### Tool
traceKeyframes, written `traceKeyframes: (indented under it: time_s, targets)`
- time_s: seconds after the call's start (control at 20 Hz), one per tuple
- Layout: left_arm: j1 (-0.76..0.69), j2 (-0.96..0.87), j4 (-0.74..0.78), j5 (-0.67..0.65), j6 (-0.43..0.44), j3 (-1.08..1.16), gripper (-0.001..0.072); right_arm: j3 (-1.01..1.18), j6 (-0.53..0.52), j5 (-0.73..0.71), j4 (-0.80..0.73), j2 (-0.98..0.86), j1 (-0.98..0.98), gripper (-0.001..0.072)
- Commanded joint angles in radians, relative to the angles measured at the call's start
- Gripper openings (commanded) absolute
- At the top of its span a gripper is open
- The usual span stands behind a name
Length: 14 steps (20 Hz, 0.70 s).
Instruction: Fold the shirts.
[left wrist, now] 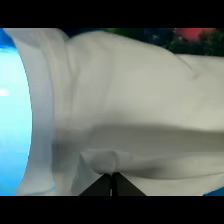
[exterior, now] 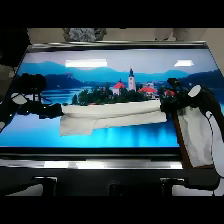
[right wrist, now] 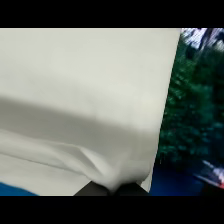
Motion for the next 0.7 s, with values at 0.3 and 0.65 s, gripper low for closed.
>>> traceKeyframes:
  time_s: [0.3, 0.65]
  targets:
    - [0.001, -0.23, -0.016, 0.021, -0.066, 0.117, 0.0414, 0.079, 0.05, -0.03, 0.095, -0.168, 0.007, 0.0472]
    - [-0.01, -0.077, -0.024, 0.004, -0.024, 0.136, 0.0547, 0.088, 0.013, 0.043, 0.211, -0.167, -0.119, 0.0697]
